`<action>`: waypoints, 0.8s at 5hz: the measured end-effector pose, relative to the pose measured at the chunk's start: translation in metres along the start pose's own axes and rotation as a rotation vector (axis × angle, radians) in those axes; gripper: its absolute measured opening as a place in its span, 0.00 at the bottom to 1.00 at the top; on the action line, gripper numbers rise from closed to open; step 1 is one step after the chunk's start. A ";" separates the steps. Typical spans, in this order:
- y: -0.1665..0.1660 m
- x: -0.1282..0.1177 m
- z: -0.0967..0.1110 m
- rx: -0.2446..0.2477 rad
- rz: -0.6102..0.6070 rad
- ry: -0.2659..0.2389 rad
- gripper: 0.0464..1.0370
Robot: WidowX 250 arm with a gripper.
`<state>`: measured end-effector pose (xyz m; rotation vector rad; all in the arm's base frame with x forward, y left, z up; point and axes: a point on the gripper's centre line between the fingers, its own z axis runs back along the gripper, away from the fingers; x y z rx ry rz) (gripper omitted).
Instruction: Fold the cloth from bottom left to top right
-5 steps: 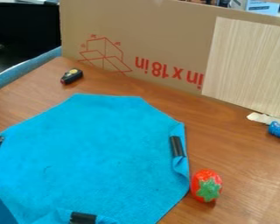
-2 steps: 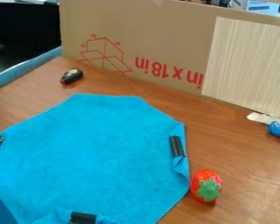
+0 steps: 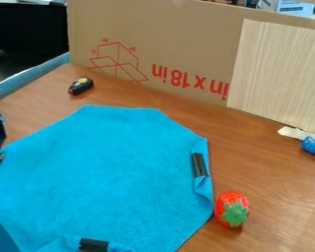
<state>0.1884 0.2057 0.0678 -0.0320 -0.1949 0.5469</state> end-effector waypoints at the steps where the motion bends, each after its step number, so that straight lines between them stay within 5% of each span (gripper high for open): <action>1: 0.004 -0.002 -0.017 0.032 -0.003 -0.008 0.96; 3: 0.008 -0.001 -0.035 0.047 0.013 -0.015 0.92; 4: 0.011 0.002 -0.039 0.064 0.025 -0.038 0.63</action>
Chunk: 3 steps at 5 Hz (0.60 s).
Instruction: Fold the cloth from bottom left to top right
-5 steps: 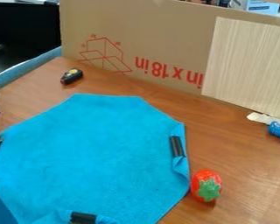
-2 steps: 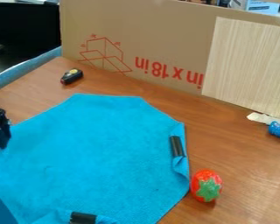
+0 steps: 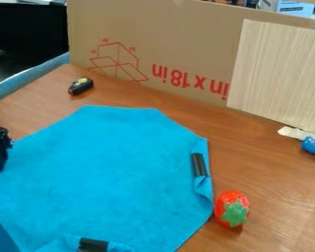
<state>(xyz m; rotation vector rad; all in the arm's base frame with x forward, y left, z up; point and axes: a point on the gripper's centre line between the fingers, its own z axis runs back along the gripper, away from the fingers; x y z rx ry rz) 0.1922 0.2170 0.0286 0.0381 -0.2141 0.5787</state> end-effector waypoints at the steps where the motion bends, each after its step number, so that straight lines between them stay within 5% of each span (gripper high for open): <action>1: 0.000 0.000 -0.002 0.005 0.004 -0.009 0.33; 2: -0.006 -0.004 -0.002 -0.002 -0.008 0.008 0.12; 3: -0.021 -0.012 0.005 -0.046 -0.006 0.068 0.03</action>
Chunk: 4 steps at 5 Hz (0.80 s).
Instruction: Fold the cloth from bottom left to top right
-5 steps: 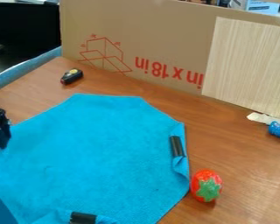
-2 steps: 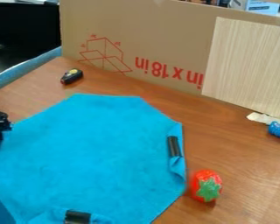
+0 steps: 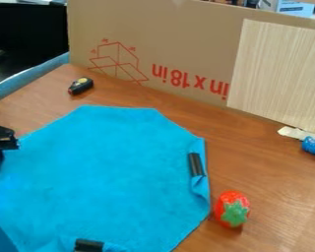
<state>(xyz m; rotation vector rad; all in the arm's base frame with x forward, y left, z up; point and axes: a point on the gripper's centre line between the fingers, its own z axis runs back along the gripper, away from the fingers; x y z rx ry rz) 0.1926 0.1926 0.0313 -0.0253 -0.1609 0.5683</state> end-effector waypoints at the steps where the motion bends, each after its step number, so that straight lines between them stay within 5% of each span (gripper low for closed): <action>1: -0.024 -0.002 0.019 -0.040 0.024 0.021 0.01; 2: -0.054 -0.003 0.035 -0.062 0.044 0.039 0.01; 4: -0.113 0.001 0.041 -0.012 0.034 -0.018 0.01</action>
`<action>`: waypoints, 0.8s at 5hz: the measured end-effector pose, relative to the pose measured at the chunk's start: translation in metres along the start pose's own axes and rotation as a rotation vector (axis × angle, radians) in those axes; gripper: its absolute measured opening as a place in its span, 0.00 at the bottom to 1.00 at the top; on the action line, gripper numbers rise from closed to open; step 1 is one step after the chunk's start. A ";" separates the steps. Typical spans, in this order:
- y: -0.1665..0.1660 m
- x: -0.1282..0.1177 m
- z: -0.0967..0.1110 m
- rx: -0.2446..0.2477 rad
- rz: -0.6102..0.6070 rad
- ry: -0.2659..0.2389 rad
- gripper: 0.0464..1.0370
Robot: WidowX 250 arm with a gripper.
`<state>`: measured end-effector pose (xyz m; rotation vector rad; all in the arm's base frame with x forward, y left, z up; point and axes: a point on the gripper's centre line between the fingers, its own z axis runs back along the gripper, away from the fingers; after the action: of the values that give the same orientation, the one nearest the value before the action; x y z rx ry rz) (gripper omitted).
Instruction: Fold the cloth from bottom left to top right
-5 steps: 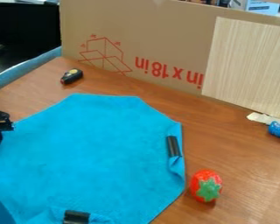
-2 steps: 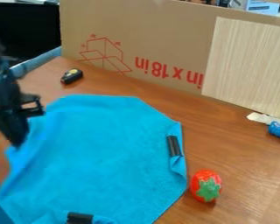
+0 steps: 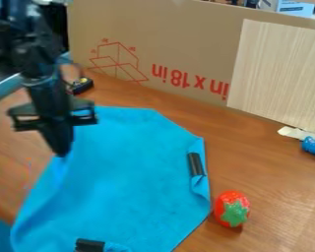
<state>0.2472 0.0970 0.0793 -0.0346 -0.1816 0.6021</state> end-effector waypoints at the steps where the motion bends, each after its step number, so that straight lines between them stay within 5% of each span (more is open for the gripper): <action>1: -0.024 -0.001 -0.008 0.020 -0.013 0.000 0.01; 4: -0.107 -0.002 -0.007 -0.010 -0.022 0.035 0.01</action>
<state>0.3071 0.0080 0.0811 -0.0524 -0.1503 0.5778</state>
